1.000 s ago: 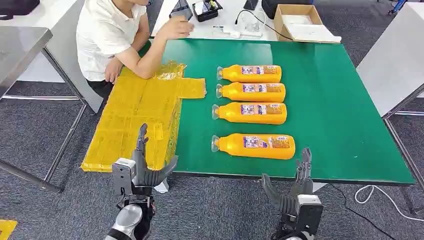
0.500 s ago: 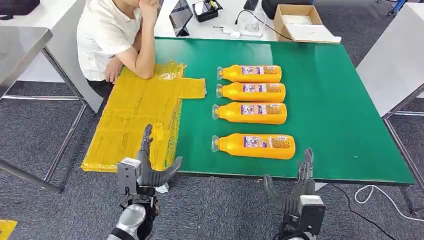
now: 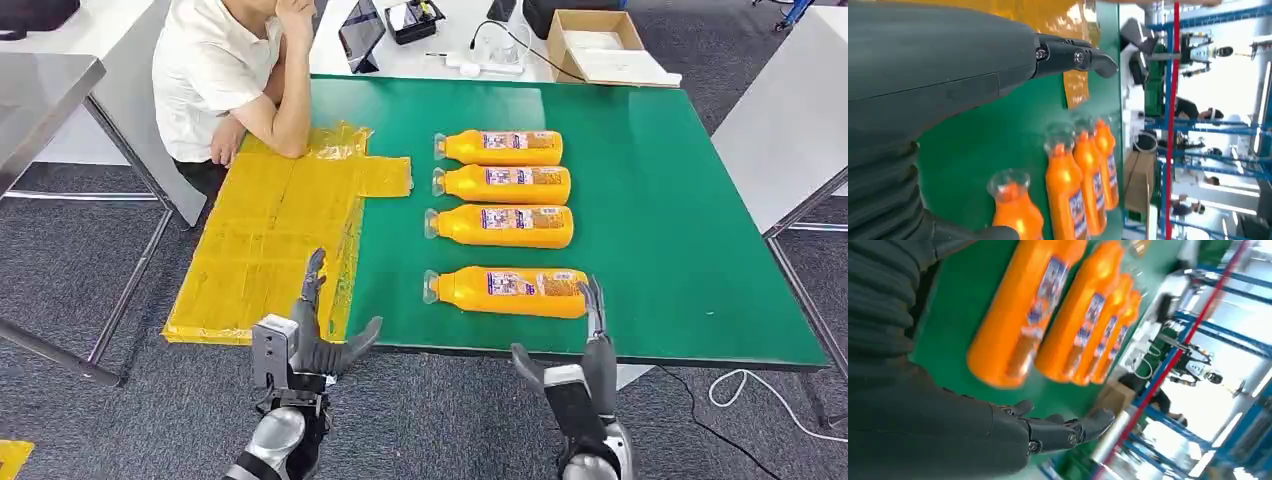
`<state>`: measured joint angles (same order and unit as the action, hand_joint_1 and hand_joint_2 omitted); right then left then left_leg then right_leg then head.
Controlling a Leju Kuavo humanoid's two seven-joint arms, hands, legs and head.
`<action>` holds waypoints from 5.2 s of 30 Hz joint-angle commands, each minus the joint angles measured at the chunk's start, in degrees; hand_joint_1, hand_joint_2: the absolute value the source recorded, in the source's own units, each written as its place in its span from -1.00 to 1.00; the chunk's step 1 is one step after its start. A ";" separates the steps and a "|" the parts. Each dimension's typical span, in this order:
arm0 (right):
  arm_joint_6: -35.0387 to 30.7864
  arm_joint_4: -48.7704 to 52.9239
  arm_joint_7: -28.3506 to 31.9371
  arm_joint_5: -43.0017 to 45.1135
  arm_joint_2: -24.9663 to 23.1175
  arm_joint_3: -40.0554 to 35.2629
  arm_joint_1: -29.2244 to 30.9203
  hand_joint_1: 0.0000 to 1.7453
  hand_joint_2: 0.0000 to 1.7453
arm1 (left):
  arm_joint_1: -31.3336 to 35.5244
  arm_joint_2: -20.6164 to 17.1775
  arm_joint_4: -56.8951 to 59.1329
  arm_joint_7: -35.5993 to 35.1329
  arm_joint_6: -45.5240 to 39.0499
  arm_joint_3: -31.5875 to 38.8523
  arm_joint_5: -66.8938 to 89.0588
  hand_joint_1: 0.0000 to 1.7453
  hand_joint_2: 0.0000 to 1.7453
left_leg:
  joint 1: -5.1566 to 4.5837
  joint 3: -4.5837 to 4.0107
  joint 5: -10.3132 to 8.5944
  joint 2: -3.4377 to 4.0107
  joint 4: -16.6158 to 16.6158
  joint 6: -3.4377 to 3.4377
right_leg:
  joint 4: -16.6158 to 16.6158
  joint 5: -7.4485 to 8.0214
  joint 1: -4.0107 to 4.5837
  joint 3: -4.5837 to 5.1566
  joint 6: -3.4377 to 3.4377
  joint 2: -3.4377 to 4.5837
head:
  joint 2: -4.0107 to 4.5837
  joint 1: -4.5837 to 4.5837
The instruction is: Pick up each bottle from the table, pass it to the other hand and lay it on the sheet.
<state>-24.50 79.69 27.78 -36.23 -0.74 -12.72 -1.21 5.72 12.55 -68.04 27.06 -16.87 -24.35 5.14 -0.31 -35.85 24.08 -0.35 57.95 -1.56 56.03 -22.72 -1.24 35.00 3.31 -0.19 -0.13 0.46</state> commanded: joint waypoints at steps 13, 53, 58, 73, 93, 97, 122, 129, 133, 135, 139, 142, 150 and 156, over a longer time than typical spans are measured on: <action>-1.63 -25.69 -11.59 -24.75 12.91 -14.91 23.47 -1.00 1.00 | 6.73 0.46 7.94 -0.67 2.49 -5.49 -1.19 -1.00 1.00 | 0.02 0.31 0.02 0.03 0.00 -0.04 | -0.03 -0.03 0.03 -0.35 -0.04 0.06 | 0.00 0.00; 32.54 -38.96 -21.16 -16.05 18.80 -30.80 41.18 1.00 1.00 | 7.88 0.95 9.36 -1.33 4.23 -5.31 -0.76 -1.00 1.00 | -0.01 0.32 0.05 0.01 0.07 -0.02 | 0.06 -0.08 0.01 -0.35 -0.07 0.07 | 0.00 0.02; 33.95 -39.03 -20.47 -12.28 19.40 -31.56 41.18 0.98 1.00 | 8.26 1.11 9.81 -1.32 4.26 -5.53 -0.86 -1.00 1.00 | -0.01 0.21 -0.01 -0.04 0.07 -0.04 | 0.05 -0.03 0.00 -0.26 -0.04 0.02 | 0.00 -0.02; 27.15 -33.12 -13.62 -4.33 20.32 -27.93 33.88 1.00 1.00 | 7.53 1.40 8.24 -0.87 3.87 -5.11 -3.43 -1.00 1.00 | 0.02 0.22 -0.04 -0.13 0.00 -0.05 | -0.04 -0.02 0.03 -0.30 -0.02 -0.07 | 0.00 0.00; 19.72 -11.84 -6.69 8.26 13.03 -7.89 14.80 1.00 1.00 | 1.26 0.58 -3.25 1.65 6.66 -1.77 -23.34 -1.00 1.00 | 0.03 0.18 0.03 -0.07 0.00 -0.02 | 0.00 -0.06 0.04 -0.26 -0.06 -0.01 | 0.00 0.00; 18.69 -14.36 -6.40 7.95 11.17 -6.38 15.58 1.00 1.00 | 0.72 -0.09 -4.44 2.64 8.03 -3.31 -21.64 -1.00 1.00 | 0.03 0.24 0.06 0.01 -0.01 -0.01 | -0.02 -0.05 0.04 -0.30 -0.07 0.08 | 0.00 0.00; 26.72 -15.24 -1.69 11.20 3.72 -19.90 21.01 1.00 1.00 | 5.36 0.18 5.60 -5.34 27.22 -5.43 -29.25 -1.00 1.00 | 0.03 0.09 -0.03 -0.02 -0.01 -0.04 | 0.01 0.00 0.02 -0.14 -0.02 0.05 | 0.00 -0.02; 26.35 -13.99 -0.26 10.94 4.06 -22.65 20.25 0.98 1.00 | 6.12 0.94 6.14 -5.74 27.03 -4.55 -32.41 -1.00 1.00 | 0.03 0.06 -0.06 -0.14 0.00 -0.05 | 0.02 -0.01 0.03 -0.13 0.00 -0.07 | 0.00 -0.02; 24.42 -15.29 -1.22 11.20 2.55 -23.43 19.89 1.00 1.00 | 5.93 1.61 4.19 -4.99 26.65 -3.32 -34.95 -1.00 1.00 | 0.07 0.21 0.04 -0.01 0.04 -0.03 | 0.05 -0.07 0.07 -0.26 -0.05 0.05 | 0.00 -0.02; 25.36 -16.05 -0.87 11.83 2.39 -24.87 20.38 1.00 1.00 | 5.32 2.71 2.21 -3.75 27.31 -1.34 -38.68 -1.00 1.00 | 0.04 0.03 -0.06 -0.08 0.00 -0.06 | 0.01 0.00 0.03 -0.10 0.00 -0.02 | 0.02 -0.02; 27.03 -16.38 -0.37 12.54 3.73 -27.29 20.27 1.00 1.00 | 4.64 2.42 -1.75 -5.40 28.30 -0.12 -43.50 -1.00 1.00 | 0.06 0.15 0.03 -0.01 0.04 -0.02 | 0.05 -0.06 0.06 -0.21 -0.05 0.06 | 0.00 0.00; 28.14 -16.68 -1.09 12.84 4.42 -27.87 19.90 1.00 1.00 | 4.44 2.97 -2.57 -3.43 26.59 1.26 -43.37 -0.70 1.00 | 0.06 0.17 0.01 -0.10 0.01 -0.02 | 0.04 -0.07 0.06 -0.25 -0.06 -0.04 | 0.00 -0.02; 29.44 -17.67 -2.71 13.11 5.11 -28.45 19.55 0.58 1.00 | 4.05 3.29 -2.87 -2.92 26.15 1.24 -43.37 1.00 1.00 | 0.06 0.10 -0.04 -0.17 0.00 -0.05 | -0.01 -0.04 0.05 -0.18 -0.01 -0.10 | 0.00 -0.02; 29.01 -18.82 -2.94 11.70 5.67 -30.38 19.50 -1.00 1.00 | 3.20 3.26 -5.06 -2.07 26.79 2.88 -44.47 1.00 1.00 | 0.06 0.09 -0.05 -0.17 -0.01 -0.05 | -0.01 -0.04 0.06 -0.16 -0.02 -0.11 | 0.00 0.00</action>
<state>4.00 65.75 25.38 -23.65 2.80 -38.27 17.60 7.18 15.91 -71.32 24.41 9.07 -24.72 -38.45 -0.31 -35.96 23.96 -0.51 57.98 -1.69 56.07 -22.70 -1.25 35.05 3.40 -0.27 -0.13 0.46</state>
